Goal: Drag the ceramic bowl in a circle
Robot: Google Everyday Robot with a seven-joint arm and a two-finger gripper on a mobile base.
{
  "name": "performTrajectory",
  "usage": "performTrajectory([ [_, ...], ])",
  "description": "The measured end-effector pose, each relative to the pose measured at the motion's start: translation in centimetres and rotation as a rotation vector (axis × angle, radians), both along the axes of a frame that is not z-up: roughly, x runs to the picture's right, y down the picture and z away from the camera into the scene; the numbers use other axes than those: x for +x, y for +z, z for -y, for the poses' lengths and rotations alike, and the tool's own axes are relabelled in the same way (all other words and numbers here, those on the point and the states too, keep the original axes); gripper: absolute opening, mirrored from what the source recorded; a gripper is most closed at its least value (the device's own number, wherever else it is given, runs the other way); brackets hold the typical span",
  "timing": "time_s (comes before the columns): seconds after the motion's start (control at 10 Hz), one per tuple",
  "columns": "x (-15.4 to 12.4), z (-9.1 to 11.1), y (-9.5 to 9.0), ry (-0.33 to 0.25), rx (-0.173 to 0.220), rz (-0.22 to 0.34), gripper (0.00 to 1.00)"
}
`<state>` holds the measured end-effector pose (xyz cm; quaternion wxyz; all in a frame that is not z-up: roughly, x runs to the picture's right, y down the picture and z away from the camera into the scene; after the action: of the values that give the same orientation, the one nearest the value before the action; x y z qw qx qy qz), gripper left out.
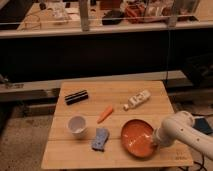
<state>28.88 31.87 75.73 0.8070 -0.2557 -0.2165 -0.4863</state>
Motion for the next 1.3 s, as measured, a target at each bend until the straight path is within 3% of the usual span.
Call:
performTrajectory([
  [0.6,0.1,0.4,0.0,0.025,0.010,-0.007,0.00],
  [0.9,4.7,1.7,-0.7,0.144,0.057,-0.104,0.00],
  [1.1,9.8,3.2,-2.0,0.245,0.106,-0.196,0.00],
  [1.3,13.2,4.8,-1.5,0.308,0.127,-0.245,0.00],
])
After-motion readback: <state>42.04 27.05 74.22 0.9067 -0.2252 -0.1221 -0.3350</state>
